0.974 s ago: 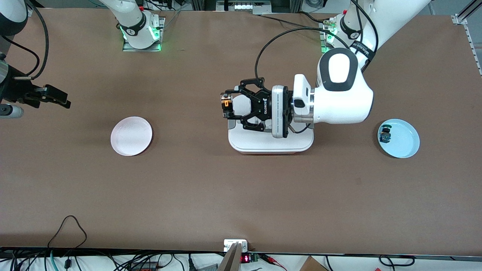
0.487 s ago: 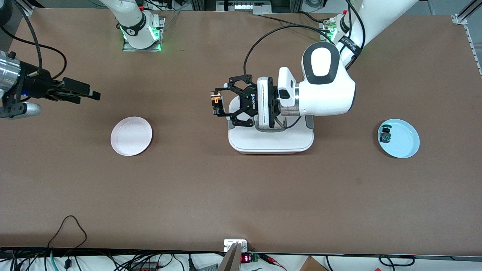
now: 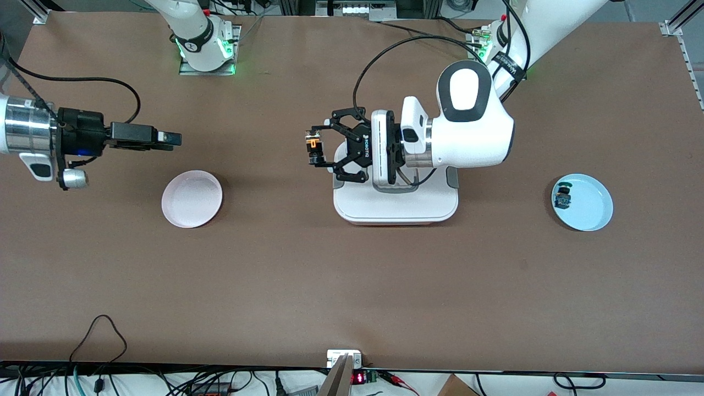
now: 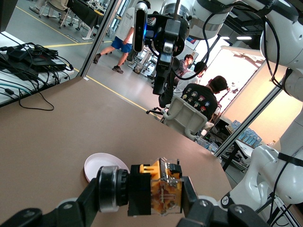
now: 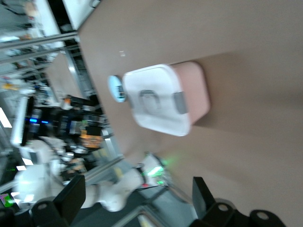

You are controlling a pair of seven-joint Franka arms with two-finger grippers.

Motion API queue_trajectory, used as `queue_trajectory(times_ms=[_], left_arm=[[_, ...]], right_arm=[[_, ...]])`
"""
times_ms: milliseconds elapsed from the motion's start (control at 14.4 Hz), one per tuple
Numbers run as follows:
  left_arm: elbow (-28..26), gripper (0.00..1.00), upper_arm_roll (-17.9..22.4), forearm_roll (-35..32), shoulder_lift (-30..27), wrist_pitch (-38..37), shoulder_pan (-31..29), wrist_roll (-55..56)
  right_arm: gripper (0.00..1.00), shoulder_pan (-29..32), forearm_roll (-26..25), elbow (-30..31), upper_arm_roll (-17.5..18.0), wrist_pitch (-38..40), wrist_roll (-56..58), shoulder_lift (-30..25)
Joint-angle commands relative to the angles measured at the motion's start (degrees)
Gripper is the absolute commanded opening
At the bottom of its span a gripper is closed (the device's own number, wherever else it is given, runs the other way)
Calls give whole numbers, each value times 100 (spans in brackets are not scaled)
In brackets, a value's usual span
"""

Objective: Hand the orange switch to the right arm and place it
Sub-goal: 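Hold the switch still while the right gripper reaches toward it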

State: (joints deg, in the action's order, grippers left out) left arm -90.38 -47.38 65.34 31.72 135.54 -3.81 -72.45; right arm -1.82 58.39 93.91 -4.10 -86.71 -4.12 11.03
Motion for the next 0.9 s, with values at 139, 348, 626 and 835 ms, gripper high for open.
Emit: queue_trajectory(times_ms=[139,348,626,835], left_arm=[[-42,0,-70,208,-52,78,-41,-234],[-33,0,-70,208,-52,78,-32,-234],[-33,0,-70,286,-52,78,-32,-357],[-41,0,-70,295,-52,78,-32,-366]], right_arm=[[100,-90,1637,294,5,84,-194,513],[100,-432,2299,427,14,-4,-150,786],[100,-959,2984,514,14,-372,-221,1006],[100,-1372,3239,532,14,-540,-194,1120]])
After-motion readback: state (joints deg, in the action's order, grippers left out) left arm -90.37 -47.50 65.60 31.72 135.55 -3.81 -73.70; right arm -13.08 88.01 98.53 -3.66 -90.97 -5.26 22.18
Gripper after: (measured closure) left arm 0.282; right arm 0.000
